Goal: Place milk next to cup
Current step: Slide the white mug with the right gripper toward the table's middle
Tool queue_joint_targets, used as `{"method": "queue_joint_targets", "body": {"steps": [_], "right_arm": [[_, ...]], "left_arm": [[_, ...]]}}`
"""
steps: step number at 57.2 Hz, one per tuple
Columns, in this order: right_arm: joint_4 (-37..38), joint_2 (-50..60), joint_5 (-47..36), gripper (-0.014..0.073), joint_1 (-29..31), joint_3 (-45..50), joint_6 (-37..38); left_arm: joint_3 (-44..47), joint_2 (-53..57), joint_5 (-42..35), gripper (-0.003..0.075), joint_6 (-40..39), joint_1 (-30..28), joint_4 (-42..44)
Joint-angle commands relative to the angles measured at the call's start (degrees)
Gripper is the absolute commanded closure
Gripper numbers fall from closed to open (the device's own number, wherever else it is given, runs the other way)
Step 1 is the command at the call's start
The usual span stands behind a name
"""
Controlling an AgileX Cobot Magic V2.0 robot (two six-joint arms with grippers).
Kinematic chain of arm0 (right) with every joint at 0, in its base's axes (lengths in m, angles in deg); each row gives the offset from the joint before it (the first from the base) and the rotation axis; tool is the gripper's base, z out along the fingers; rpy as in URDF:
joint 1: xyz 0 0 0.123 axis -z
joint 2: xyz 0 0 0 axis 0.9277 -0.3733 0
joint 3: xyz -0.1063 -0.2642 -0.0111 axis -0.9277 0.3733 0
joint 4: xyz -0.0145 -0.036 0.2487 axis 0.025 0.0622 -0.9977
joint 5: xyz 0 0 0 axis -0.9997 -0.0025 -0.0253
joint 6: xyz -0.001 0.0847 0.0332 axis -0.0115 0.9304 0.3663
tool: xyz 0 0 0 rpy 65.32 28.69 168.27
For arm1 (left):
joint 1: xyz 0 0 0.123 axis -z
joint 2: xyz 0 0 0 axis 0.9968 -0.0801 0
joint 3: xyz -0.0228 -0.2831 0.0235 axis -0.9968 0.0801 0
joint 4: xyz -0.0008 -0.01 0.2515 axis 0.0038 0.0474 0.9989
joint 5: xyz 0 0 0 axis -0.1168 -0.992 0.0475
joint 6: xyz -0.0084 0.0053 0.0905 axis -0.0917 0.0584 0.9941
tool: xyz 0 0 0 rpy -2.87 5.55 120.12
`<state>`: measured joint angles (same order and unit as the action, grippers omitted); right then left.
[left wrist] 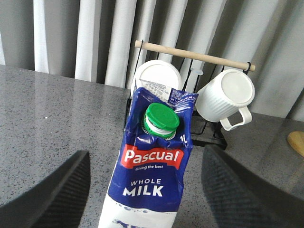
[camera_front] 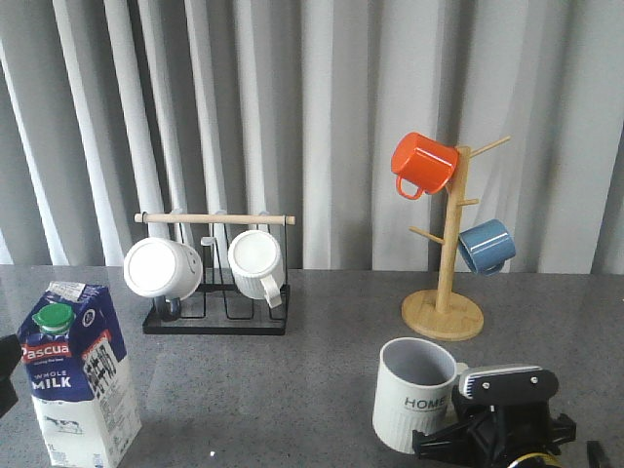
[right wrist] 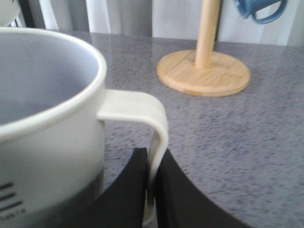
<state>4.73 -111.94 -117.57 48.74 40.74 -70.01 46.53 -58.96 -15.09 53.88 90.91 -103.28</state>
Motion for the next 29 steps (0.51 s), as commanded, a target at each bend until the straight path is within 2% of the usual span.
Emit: {"method": "queue_joint_targets", "body": {"steps": [1, 11, 29], "right_arm": [[-1.83, 0.81, -4.21, 0.0597, -1.95, -2.68, -1.51], [-5.82, -1.12, -4.58, 0.0597, -4.63, -3.27, -1.51], [-5.80, -2.38, -4.44, 0.0596, -7.21, -3.27, -4.19]], "left_arm": [[-2.04, 0.48, -4.42, 0.0231, 0.03, 0.37, 0.08], [-2.04, 0.48, -4.42, 0.0231, 0.03, 0.37, 0.08], [-2.04, 0.48, -4.42, 0.0231, 0.03, 0.37, 0.08]]}}
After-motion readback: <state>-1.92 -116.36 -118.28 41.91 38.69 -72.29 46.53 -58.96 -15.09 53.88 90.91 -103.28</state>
